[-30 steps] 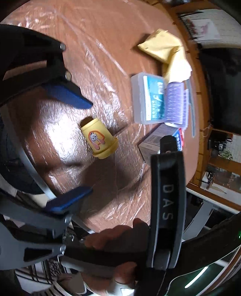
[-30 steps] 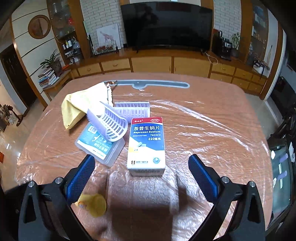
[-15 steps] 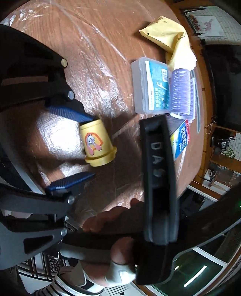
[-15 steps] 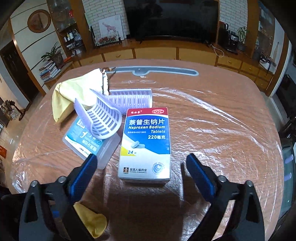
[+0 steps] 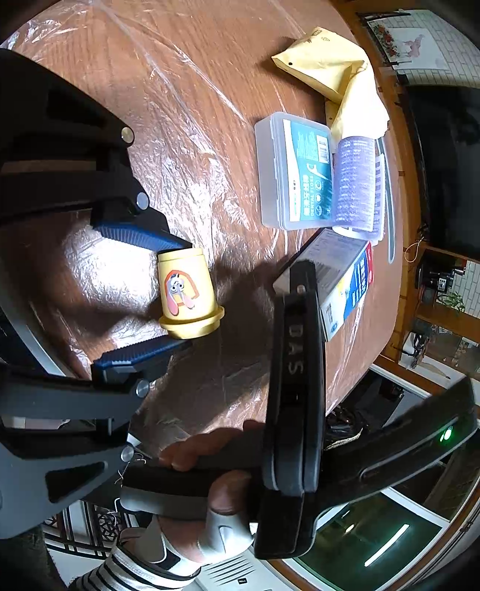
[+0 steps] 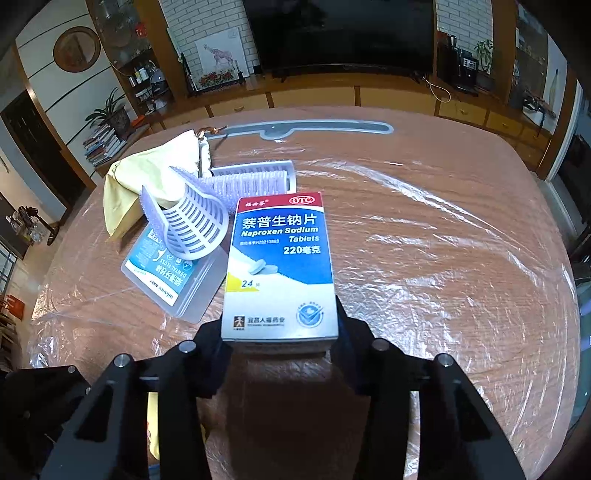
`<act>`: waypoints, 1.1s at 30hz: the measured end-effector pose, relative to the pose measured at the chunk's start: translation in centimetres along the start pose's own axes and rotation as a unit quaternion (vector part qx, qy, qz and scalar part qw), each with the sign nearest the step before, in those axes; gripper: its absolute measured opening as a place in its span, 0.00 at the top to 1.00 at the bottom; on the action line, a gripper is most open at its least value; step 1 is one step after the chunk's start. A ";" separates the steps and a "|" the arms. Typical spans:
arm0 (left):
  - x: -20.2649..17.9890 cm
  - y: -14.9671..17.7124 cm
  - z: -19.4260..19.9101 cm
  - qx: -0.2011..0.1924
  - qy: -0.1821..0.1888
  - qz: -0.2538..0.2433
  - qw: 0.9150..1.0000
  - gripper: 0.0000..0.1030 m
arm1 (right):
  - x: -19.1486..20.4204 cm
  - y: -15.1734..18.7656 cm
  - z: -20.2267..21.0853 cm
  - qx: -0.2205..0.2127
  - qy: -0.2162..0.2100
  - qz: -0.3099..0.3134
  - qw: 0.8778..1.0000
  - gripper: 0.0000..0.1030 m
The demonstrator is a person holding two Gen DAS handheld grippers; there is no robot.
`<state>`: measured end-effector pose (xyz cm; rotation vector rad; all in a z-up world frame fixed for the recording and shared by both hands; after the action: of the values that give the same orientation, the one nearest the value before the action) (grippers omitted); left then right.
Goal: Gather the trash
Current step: 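Grasp the yellow cup with the left tool while the right tool grasps the white Naproxen box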
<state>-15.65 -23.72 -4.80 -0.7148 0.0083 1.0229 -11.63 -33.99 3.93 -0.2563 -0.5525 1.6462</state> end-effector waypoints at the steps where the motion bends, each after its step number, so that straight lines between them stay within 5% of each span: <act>1: 0.1 0.1 0.2 -0.001 0.002 0.003 1.000 0.55 | -0.2 0.1 0.2 -0.001 -0.002 -0.003 1.000 0.56; 9: 1.5 0.2 1.1 -0.007 -0.002 0.016 1.000 0.55 | -0.9 0.2 1.6 -0.009 -0.026 -0.031 0.999 0.56; 33: 1.4 -0.6 0.1 -0.004 -0.022 -0.007 1.000 0.55 | 0.7 2.3 0.7 0.007 0.004 0.000 1.000 0.51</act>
<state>-14.44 -22.77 -4.85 -0.6983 -0.0389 1.0252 -14.06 -33.58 3.46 -0.2525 -0.5349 1.6482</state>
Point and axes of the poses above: each gripper's, at about its wrist camera, not at the fingertips, and z roughly against the way its jaws point, x to its left, y to its underside, the point moved 8 cm from there along -z, roughly the way its jaws point, and after that the axes turned 3 degrees about y, right-handed, at the moved point
